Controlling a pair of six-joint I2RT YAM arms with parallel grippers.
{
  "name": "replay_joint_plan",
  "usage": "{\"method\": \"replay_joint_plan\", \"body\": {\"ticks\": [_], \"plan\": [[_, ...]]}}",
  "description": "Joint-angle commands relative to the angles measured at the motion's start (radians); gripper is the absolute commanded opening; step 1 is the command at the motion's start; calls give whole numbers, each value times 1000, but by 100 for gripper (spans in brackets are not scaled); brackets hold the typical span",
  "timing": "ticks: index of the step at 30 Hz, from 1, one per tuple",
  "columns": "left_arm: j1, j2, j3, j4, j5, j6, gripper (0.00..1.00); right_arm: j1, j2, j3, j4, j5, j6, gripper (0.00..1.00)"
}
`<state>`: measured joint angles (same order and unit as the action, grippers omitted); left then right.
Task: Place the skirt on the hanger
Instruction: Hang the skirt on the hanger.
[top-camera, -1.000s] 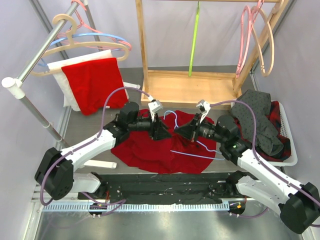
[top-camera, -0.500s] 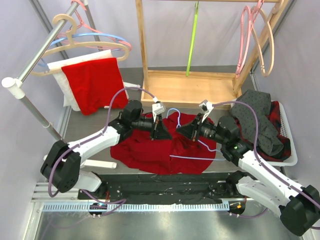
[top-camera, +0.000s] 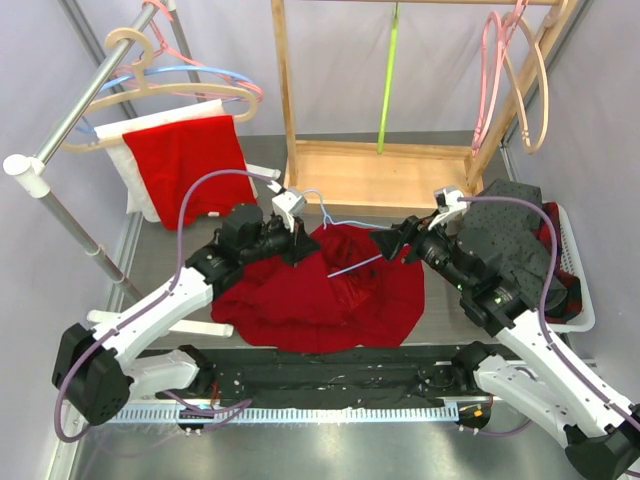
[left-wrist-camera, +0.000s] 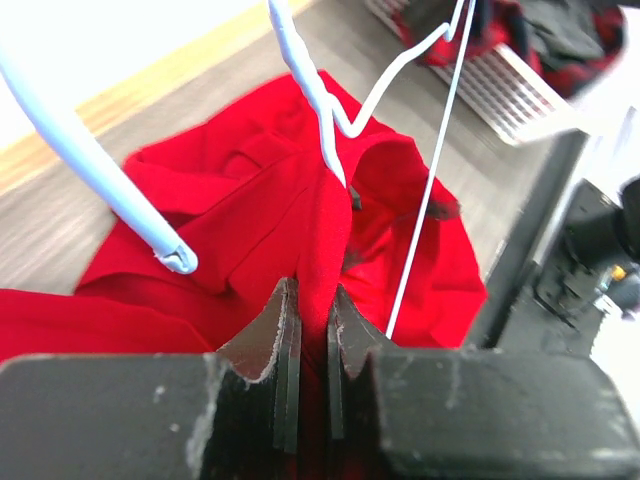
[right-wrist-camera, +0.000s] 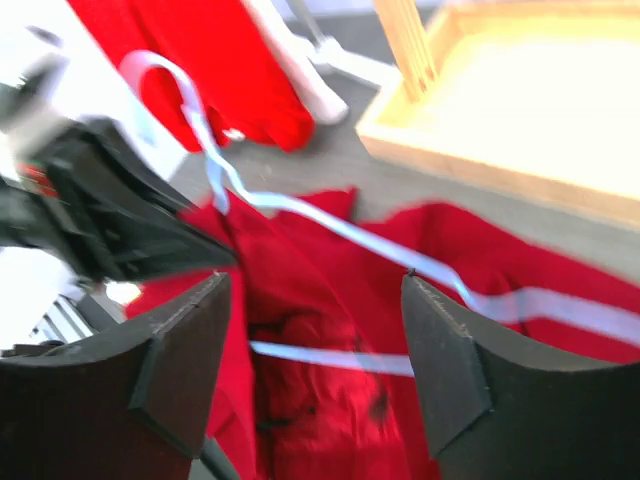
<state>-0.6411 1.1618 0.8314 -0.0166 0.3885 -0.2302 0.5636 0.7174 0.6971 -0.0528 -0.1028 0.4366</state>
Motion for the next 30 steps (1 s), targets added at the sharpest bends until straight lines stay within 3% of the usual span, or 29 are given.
{"method": "replay_joint_plan", "body": {"ticks": [1,9,20,28,30], "plan": [[3,-73,40,-54,-157,-17,0,4,-12,1,-176,60,27,73],[3,-94,57,-86,-252,-41,0,7,-72,-270,-4,-78,145,70],[3,-114,60,-98,-243,-61,0,21,191,-389,284,-38,172,64],[3,-165,49,-129,-208,-69,0,21,381,-395,461,-22,171,40],[3,-174,46,-137,-203,-72,0,19,401,-409,519,-11,182,28]]}}
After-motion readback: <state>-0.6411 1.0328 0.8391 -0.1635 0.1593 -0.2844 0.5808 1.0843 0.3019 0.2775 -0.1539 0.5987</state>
